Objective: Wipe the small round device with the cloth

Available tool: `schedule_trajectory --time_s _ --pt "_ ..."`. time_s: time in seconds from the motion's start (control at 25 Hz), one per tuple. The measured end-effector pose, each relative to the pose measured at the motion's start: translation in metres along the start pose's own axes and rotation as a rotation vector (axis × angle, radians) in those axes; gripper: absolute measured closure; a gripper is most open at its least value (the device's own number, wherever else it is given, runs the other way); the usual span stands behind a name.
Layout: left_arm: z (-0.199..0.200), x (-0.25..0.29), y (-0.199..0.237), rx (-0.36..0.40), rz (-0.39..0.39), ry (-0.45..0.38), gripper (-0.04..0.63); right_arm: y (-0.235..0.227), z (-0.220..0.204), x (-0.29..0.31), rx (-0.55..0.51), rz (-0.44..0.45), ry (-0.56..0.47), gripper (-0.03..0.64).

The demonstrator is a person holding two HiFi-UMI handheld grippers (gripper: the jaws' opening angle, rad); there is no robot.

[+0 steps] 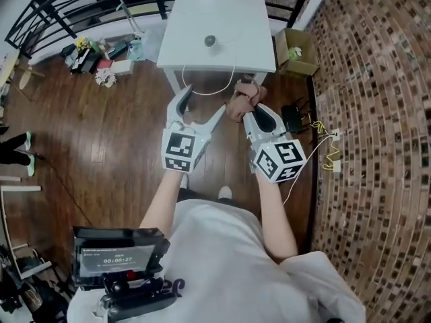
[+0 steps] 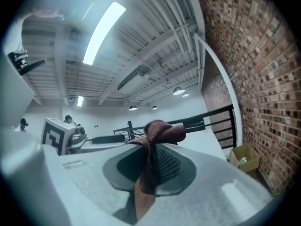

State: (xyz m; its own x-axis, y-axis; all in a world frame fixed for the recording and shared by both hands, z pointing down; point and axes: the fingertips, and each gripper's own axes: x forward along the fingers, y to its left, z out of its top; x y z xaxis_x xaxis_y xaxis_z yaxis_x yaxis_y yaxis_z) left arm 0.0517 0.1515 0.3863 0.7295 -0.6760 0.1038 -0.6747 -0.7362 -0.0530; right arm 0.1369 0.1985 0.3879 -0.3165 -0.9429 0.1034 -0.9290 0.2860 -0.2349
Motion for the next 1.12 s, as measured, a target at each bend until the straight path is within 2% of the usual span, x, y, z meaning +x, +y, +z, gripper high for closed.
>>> schedule_trajectory --time_s 0.2,0.36,0.76,1.12 --pt "0.031 -0.015 0.023 0.010 0.047 -0.078 0.220 0.020 0.040 0.001 -0.099 -0.024 -0.070 0.580" --pt "0.043 -0.024 0.039 0.021 0.053 -0.102 0.222 0.027 0.061 0.009 -0.121 -0.062 -0.113 0.580" --pt "0.053 -0.039 0.092 0.036 0.058 -0.128 0.238 0.061 0.068 0.058 -0.155 -0.094 -0.105 0.580" --pt "0.056 -0.032 0.103 0.036 0.056 -0.124 0.245 0.060 0.078 0.073 -0.166 -0.108 -0.109 0.580"
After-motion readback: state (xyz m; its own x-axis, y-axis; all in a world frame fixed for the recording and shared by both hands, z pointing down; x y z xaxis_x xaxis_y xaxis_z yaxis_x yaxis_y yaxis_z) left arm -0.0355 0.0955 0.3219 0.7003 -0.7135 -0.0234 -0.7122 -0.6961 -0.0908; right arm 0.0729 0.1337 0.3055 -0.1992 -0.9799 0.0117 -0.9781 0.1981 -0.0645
